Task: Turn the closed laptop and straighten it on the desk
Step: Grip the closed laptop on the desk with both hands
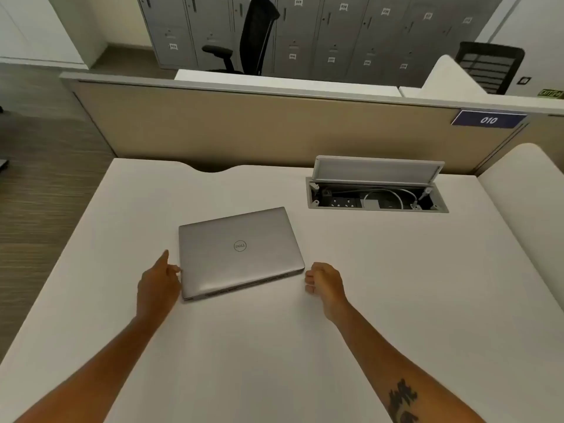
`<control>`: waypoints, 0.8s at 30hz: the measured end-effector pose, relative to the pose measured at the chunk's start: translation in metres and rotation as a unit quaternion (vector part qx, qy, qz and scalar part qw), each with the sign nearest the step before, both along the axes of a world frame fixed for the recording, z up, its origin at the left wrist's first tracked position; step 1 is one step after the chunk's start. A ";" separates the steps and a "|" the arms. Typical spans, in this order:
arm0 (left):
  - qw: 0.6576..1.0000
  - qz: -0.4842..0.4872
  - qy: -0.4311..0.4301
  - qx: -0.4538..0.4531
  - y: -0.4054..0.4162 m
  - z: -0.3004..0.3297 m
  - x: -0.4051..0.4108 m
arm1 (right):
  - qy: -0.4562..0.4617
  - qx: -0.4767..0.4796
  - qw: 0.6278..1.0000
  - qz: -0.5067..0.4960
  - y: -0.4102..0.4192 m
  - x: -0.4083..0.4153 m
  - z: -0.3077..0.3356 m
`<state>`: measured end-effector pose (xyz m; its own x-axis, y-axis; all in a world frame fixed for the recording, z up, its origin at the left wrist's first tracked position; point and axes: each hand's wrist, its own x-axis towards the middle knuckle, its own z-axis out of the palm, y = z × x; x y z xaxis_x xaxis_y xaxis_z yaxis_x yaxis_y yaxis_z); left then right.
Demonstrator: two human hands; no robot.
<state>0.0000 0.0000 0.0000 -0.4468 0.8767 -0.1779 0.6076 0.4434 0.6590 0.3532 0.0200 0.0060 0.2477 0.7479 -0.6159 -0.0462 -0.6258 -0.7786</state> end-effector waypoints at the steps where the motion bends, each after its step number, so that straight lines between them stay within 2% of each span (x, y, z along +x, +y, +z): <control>1: 1.000 0.012 -0.011 -0.007 0.005 -0.003 -0.003 | 0.019 -0.006 1.000 -0.022 0.003 -0.002 -0.003; 6: 0.997 0.001 -0.047 -0.058 0.029 -0.006 -0.007 | 0.069 -0.050 0.994 -0.074 0.010 -0.007 -0.013; 10: 0.997 -0.023 -0.039 -0.064 0.052 -0.010 -0.010 | 0.090 -0.060 0.989 -0.096 0.014 -0.010 -0.019; 17: 0.995 -0.066 -0.003 -0.079 0.092 -0.011 -0.009 | 0.089 -0.064 0.987 -0.114 0.018 -0.014 -0.031; 24: 0.993 -0.084 -0.020 -0.081 0.117 -0.019 -0.019 | 0.083 -0.058 0.986 -0.130 0.019 -0.018 -0.039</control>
<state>-0.0190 0.1172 -0.0191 -0.2861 0.8973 -0.3362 0.6575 0.4391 0.6123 0.3352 0.0394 -0.0333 0.3109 0.5947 -0.7414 -0.3375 -0.6602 -0.6710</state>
